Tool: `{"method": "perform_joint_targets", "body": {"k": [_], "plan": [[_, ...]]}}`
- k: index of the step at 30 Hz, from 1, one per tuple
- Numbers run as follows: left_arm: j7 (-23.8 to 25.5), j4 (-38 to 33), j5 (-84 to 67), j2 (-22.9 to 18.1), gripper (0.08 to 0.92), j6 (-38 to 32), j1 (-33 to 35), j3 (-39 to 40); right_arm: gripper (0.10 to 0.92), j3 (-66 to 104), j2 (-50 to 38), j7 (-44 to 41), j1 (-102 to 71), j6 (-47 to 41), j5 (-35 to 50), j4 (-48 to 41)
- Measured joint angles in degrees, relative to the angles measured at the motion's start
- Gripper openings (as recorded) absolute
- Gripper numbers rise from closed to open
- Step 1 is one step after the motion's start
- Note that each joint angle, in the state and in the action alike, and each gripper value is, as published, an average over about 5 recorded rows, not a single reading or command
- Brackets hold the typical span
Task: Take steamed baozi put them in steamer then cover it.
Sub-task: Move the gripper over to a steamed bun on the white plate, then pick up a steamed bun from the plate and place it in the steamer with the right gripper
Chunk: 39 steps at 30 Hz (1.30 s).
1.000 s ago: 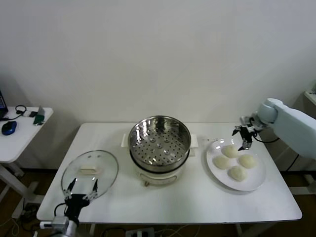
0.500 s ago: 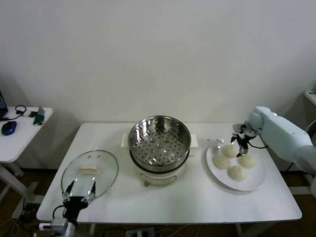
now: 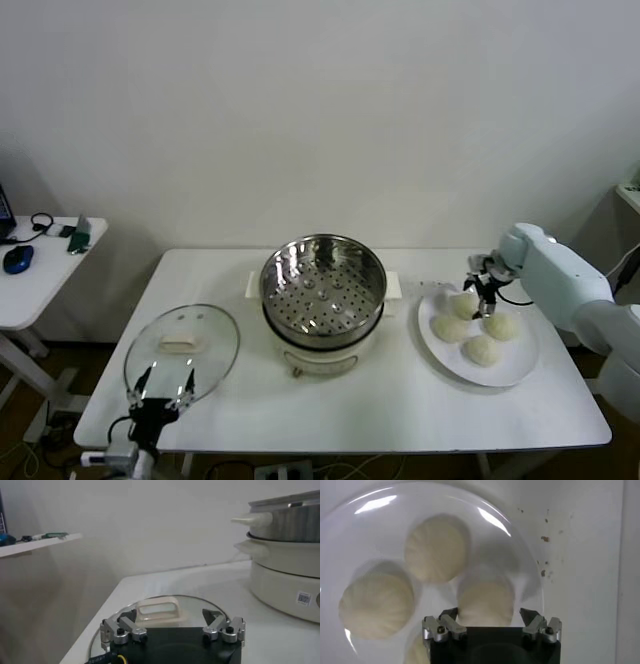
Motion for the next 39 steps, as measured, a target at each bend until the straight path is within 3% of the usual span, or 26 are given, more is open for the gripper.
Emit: {"method": "perform_joint_targets", "body": {"k": [16, 28, 39], "plan": [[-0.1, 0.1, -0.1, 0.7, 0.823, 0.2, 0.2, 0.0, 0.69, -5.2, -2.4, -2.4, 4.4, 0.1, 4.0, 4.4], [-0.1, -1.5, -0.6, 1.8, 0.823, 0.6, 0.6, -1.0, 0.689, -24.5, -6.1, -4.9, 27.5, 2.6, 15.7, 25.3], [-0.1, -2.1, -1.5, 1.9, 0.823, 0.3, 0.7, -1.3, 0.679, -34.6, -0.8, -3.7, 44.9, 9.4, 19.8, 45.3]]}}
